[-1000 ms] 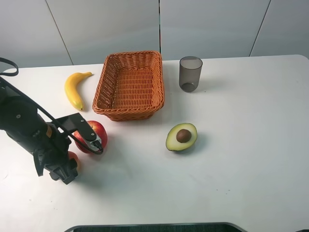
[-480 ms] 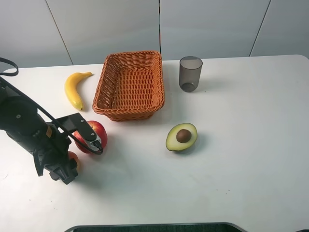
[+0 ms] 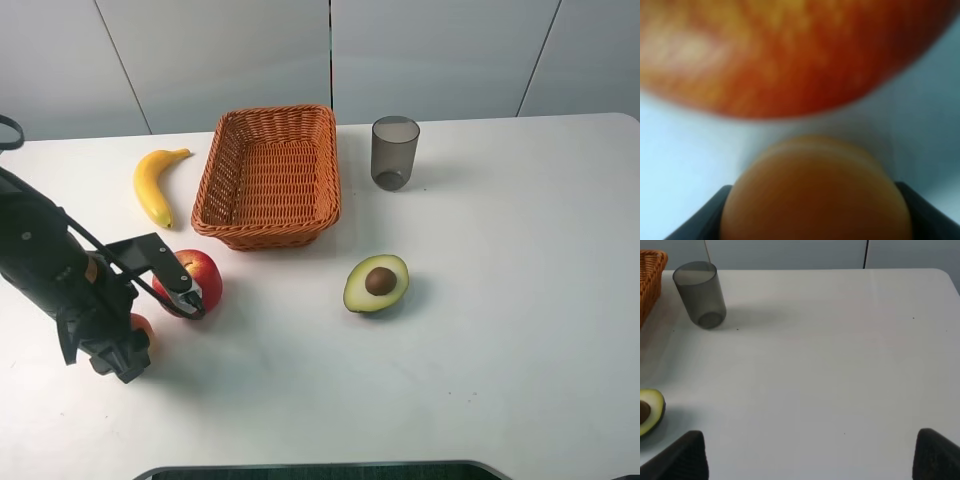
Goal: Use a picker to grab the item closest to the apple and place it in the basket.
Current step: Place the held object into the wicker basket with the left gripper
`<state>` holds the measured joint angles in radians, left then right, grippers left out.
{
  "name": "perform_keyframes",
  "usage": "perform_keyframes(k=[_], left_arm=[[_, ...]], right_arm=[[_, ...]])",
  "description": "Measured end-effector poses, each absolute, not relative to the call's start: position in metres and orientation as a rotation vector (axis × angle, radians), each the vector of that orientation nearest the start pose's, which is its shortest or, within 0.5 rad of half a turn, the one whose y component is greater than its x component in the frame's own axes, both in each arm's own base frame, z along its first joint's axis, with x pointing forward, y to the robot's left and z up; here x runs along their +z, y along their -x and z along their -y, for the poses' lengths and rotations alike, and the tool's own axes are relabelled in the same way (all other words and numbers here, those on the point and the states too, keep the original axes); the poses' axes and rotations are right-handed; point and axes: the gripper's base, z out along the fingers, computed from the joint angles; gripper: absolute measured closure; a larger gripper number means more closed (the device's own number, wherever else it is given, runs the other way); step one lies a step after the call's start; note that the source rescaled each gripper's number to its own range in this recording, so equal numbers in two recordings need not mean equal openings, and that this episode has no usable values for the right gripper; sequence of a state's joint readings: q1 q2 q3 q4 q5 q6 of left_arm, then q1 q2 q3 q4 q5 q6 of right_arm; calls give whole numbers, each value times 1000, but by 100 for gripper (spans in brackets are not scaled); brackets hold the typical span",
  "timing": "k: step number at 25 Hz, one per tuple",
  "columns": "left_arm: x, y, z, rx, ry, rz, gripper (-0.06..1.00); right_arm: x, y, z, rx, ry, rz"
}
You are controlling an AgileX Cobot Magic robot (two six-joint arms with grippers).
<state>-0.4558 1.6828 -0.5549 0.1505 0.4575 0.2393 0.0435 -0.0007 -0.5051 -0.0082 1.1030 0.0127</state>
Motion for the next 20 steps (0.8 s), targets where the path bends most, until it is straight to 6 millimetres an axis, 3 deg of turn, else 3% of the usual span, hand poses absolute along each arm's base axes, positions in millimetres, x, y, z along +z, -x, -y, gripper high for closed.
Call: perform_keyframes(k=[12,20], left_arm=[[188,-187,85,77,-1075,-2695,94],[240,-220,102,-34,-669,-2673,94]], right_arm=[[275,7,1,24,31,-2081],[275,7,1,24,31,-2081]])
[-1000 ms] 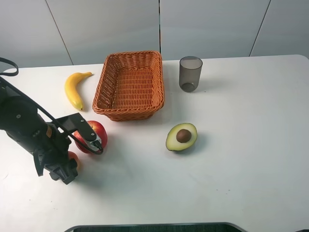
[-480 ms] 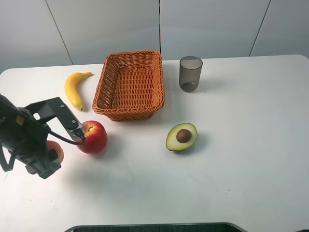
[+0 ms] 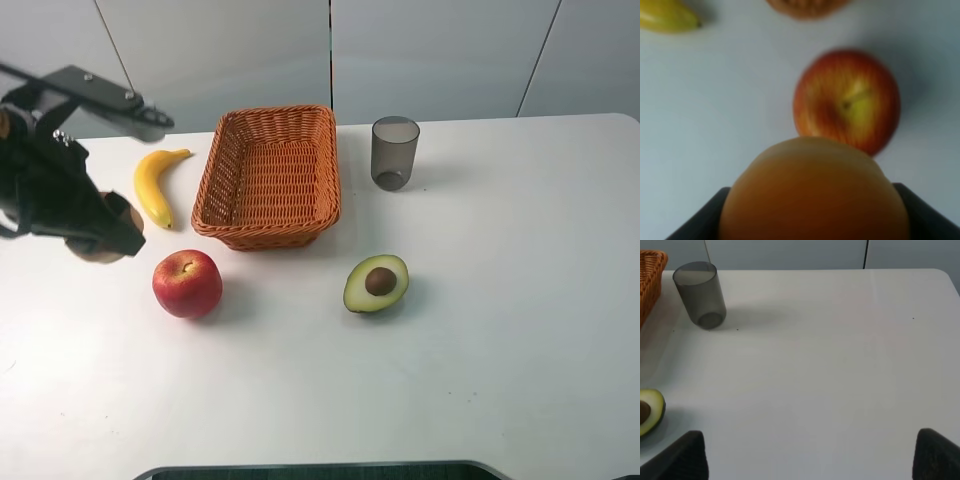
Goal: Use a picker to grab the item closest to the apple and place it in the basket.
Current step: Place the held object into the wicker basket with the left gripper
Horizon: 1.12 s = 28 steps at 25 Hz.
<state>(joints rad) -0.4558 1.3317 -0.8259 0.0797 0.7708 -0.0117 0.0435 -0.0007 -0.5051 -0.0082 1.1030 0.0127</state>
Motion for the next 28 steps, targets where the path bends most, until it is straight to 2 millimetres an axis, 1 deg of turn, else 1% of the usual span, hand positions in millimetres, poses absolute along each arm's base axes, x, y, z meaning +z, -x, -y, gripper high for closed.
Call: perform_keyframes(k=[2,4,7,11,13,17,21,28], left_arm=[[249,-235,110,-60,-567,-2674,94],[253,-250,117,-79,-490,-2683,94],[251,-275,130,-98,-407,-2704,94],[241,-309,147,-110,-343,-2722,94],[232,-324,155,-110,-337,-2734,94],[215,-351,170,-135,-271,-2726,94],[197,-369,183,-158,-212,-2709,94],[170,-380,202,-201,-230,-2664,94]], right_arm=[[275,7,1,24,31,-2081],[275,7,1,24,31,-2081],[275,7,1,24,31,-2081],[275,7,1,24,31,-2081],[275,7,1,24,31,-2081],[275,7,1,24,31,-2081],[275,7,1,24,31,-2081],[275,7,1,24,31,-2081]])
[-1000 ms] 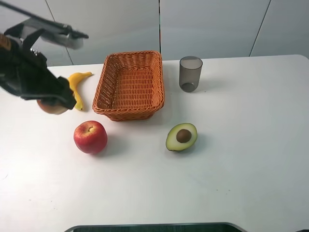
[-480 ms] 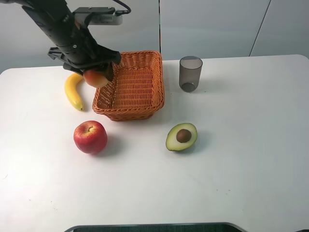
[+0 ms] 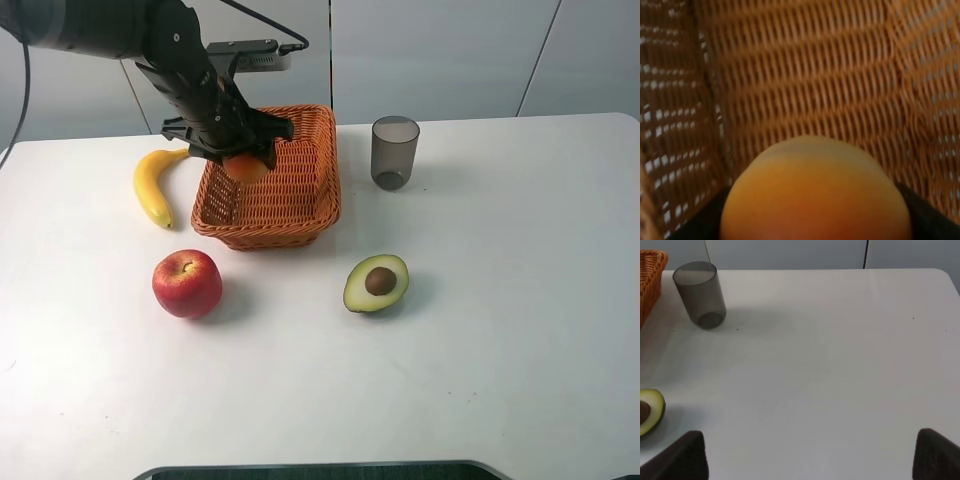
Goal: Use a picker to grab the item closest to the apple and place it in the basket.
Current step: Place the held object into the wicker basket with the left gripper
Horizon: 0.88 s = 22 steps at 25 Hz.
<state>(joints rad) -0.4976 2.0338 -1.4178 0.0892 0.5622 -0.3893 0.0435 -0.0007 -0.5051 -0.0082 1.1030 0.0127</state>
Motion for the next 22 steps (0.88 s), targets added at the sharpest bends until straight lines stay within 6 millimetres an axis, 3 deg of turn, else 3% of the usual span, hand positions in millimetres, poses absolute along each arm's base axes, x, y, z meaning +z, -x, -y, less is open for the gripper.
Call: perform_keyframes(k=[9,18,19,20,21,22], left_arm=[[146,-386,208,-220,-236,-2649,94],[145,-386,211,-226,-241,-2641,94],[145,-386,211,-226,-241,-2641,84],[145,-387,211,-224,-246,-2640,43],[145,-387,211,-224,-246,-2640,19],[145,-387,211,-225,-246,-2638,9]], right_arm=[[275,7,1,24,31,-2081],[275,7,1,24,31,-2081],[275,7,1,24,31,-2081],[275,7,1,24,31,-2081],[275,7,1,24,31,-2081],[275,7,1,24,31,-2081]])
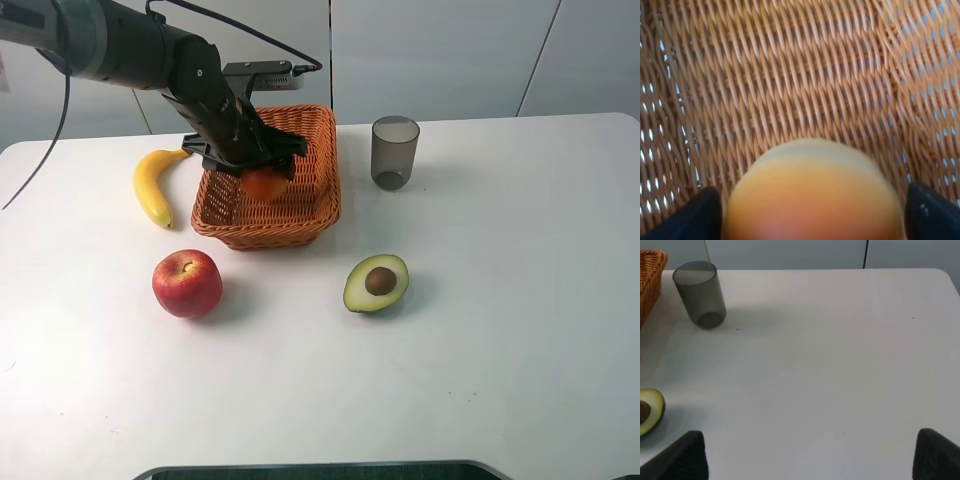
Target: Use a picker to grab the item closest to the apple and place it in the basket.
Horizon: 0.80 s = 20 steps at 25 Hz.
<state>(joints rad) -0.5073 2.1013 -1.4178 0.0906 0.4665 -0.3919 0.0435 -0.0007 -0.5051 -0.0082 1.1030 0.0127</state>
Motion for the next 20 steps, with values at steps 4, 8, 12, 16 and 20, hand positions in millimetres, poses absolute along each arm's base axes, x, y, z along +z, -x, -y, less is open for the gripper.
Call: perform_keyframes(k=[4,8,12,16,20], left_arm=[[145,-387,211,-226,-250,-2632,1],[145,-387,211,-227,-251,-2628,-1],[150,-387,210,-217,-285,-2618,-1],[177,-381,206,-189,-329,-2593,-1],[212,-370,197,-158,-343,-2582,-1]], right_arm=[[275,7,1,24,31,-2081],[275,7,1,24,31,-2081],[275,7,1,24,31,-2081],[275,7,1,24,31,-2081],[275,7,1,24,31,-2081]])
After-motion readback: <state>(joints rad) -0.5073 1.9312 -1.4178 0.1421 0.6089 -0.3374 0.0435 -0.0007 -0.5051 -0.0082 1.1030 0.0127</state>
